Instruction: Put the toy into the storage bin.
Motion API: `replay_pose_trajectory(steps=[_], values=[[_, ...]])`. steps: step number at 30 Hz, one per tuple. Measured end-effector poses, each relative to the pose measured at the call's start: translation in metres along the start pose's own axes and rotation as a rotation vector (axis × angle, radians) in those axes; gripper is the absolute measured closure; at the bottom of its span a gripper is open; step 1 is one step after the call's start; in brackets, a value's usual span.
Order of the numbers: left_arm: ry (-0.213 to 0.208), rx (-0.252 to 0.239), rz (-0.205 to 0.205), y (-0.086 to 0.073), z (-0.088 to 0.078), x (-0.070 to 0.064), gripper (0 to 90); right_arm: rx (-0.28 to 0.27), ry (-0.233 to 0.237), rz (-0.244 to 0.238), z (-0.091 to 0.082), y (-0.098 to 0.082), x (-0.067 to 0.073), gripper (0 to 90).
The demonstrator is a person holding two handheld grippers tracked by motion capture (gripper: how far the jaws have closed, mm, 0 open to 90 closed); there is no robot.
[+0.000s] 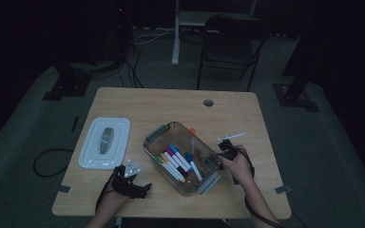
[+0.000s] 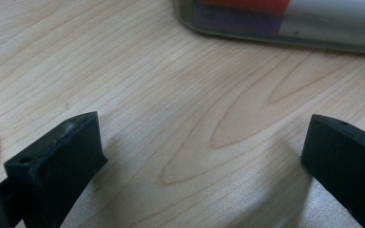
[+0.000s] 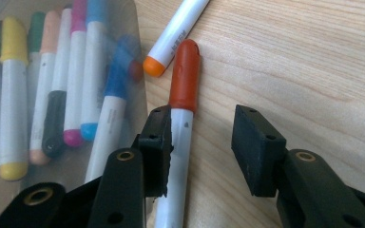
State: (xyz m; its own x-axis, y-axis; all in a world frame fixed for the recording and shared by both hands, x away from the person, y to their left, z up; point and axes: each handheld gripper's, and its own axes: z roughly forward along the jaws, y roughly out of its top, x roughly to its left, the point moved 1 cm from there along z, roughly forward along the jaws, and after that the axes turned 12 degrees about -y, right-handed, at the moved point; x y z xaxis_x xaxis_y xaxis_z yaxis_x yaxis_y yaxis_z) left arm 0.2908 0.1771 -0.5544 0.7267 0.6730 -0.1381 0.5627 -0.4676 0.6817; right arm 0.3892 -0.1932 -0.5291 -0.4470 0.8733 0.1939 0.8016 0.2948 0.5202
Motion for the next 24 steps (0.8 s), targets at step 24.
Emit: replay_pose_trajectory(steps=[24], values=[[0.000,0.000,0.000,0.000,0.000,0.000,0.7,-0.025,-0.177,0.093,-0.026,0.002,-0.025,76.5]])
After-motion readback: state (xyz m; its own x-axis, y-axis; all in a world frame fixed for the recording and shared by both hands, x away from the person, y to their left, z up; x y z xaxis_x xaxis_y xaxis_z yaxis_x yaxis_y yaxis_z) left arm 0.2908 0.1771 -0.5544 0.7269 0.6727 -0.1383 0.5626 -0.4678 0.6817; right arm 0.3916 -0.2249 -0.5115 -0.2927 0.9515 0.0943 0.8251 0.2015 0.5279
